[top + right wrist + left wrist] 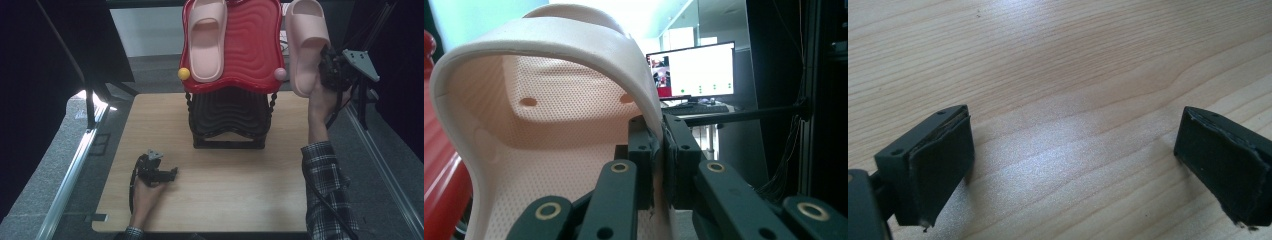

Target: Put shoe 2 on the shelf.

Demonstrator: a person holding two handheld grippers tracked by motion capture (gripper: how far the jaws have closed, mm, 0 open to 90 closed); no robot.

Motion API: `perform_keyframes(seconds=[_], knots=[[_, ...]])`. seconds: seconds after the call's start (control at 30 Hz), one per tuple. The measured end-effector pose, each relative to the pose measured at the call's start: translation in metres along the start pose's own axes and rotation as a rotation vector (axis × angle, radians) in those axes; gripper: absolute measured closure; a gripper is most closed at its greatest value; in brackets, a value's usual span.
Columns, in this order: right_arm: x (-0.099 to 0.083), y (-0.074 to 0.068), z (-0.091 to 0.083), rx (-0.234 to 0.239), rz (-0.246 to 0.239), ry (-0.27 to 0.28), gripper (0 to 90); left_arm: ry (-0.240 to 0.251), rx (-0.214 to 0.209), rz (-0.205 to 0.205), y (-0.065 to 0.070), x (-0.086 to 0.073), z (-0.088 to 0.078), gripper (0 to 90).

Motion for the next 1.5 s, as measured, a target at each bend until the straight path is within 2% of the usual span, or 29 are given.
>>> perform_keyframes(seconds=[0.23, 0.37, 0.63, 0.73, 0.83, 0.87, 0.93, 1.03, 1.07, 1.17, 1.3, 1.5], knots=[[0.020, -0.009, 0.014, -0.001, 0.023, 0.000, 83.5, -0.005, 0.000, 0.000, 0.000, 0.000, 0.000, 2.4], [0.028, -0.013, 0.019, -0.005, 0.020, 0.000, 83.5, -0.004, 0.000, 0.000, 0.000, 0.000, 0.000, 2.4], [0.057, -0.017, 0.029, -0.011, 0.040, 0.003, 83.6, -0.004, 0.000, -0.001, 0.000, 0.000, 0.000, 2.4], [0.063, -0.024, 0.035, 0.002, 0.051, -0.006, 83.5, -0.006, 0.000, -0.001, 0.000, 0.000, 0.000, 2.4], [0.066, -0.030, 0.038, 0.009, 0.044, -0.012, 83.5, -0.004, 0.000, -0.001, 0.000, 0.000, 0.000, 2.4], [0.069, -0.037, 0.041, 0.016, 0.030, -0.019, 83.4, -0.004, 0.000, -0.001, 0.000, 0.000, 0.000, 2.4], [0.071, -0.042, 0.043, 0.021, 0.018, -0.024, 83.3, -0.004, 0.000, -0.001, 0.000, 0.000, 0.000, 2.4], [0.073, -0.046, 0.044, 0.032, 0.025, -0.023, 83.1, -0.004, 0.000, -0.001, 0.000, 0.000, 0.000, 2.3], [0.075, -0.049, 0.045, 0.053, 0.037, -0.021, 83.0, -0.006, 0.000, 0.000, 0.000, 0.000, 0.000, 2.4], [0.078, -0.054, 0.046, 0.068, 0.023, -0.042, 82.2, -0.004, 0.000, -0.001, 0.000, 0.000, 0.000, 2.4], [0.075, -0.059, 0.050, 0.111, 0.007, -0.085, 77.1, -0.004, 0.000, -0.001, 0.000, 0.000, 0.000, 2.4], [0.075, -0.060, 0.047, 0.142, 0.010, -0.050, 67.6, -0.004, 0.000, -0.001, 0.000, 0.000, 0.000, 2.4]])
Point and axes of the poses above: each handheld gripper's, and its own axes: z roughly forward along the jaws, x roughly out of its top, y roughly to its right, the point moved 2 cm from there along z, roughly forward along the jaws, and after that the axes turned 15 degrees about -z, right-handed, at the moved point
